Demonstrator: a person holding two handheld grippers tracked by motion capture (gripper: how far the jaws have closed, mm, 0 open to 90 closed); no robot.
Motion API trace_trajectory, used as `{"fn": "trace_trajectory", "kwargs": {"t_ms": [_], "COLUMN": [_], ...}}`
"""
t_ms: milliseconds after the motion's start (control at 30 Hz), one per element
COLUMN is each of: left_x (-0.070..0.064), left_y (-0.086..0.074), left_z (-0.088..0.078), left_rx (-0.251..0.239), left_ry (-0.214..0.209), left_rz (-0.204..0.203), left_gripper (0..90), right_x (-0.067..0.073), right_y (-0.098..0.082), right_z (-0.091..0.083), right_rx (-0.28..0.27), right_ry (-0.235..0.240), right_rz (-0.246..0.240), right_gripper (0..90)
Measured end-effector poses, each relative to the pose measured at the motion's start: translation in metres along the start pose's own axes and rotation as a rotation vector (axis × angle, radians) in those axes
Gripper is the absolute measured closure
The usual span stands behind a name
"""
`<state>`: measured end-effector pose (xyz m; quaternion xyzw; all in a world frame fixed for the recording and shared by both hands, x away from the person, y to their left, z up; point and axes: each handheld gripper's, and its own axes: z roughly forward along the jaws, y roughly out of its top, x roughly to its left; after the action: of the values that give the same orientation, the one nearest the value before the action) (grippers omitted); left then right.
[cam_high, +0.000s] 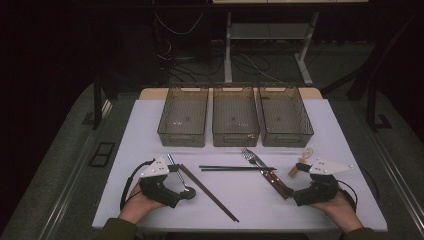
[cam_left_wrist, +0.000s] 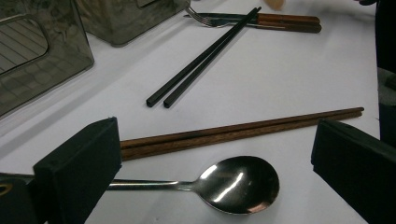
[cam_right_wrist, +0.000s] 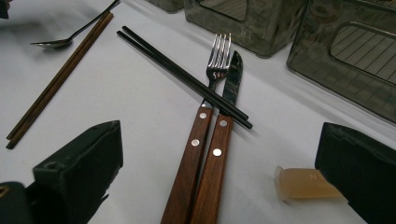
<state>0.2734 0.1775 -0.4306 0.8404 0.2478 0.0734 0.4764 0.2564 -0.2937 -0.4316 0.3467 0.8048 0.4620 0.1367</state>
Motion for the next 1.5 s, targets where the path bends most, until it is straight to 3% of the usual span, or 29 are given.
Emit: {"fn": "trace_trajectory", "kwargs": {"t_ms": [333, 467, 733, 1033, 1267, 1433, 1500], "left_x": [-0.001, -0.005, -0.014, -0.029, -0.046, -0.055, -0.058], "left_y": [0.005, 0.007, 0.013, 0.020, 0.022, 0.023, 0.024], "left_z": [0.004, 0.004, 0.015, 0.032, 0.048, 0.055, 0.059], "left_rx": [0.007, 0.012, 0.035, 0.105, 0.178, 0.203, 0.228], "left_ry": [-0.033, -0.053, -0.146, -0.212, -0.248, -0.262, -0.267], "left_rz": [-0.024, -0.012, -0.009, 0.027, 0.095, 0.111, 0.142], "left_gripper": [18.9, 31.2, 59.1, 87.6, 89.0, 89.0, 89.0], "right_x": [-0.002, 0.000, 0.000, 0.000, 0.000, 0.000, 0.000], "right_y": [0.000, 0.000, 0.001, 0.001, 0.001, 0.001, 0.001], "right_z": [0.000, -0.002, 0.000, -0.001, -0.001, -0.001, -0.001], "right_rx": [-0.010, -0.011, -0.006, -0.012, -0.012, -0.013, -0.014], "right_ry": [0.006, 0.003, -0.001, -0.001, -0.004, -0.004, -0.004], "right_rz": [0.007, 0.005, 0.004, 0.005, 0.005, 0.006, 0.005], "right_gripper": [1.1, 1.1, 1.1, 1.1, 1.1, 1.1, 1.2]}}
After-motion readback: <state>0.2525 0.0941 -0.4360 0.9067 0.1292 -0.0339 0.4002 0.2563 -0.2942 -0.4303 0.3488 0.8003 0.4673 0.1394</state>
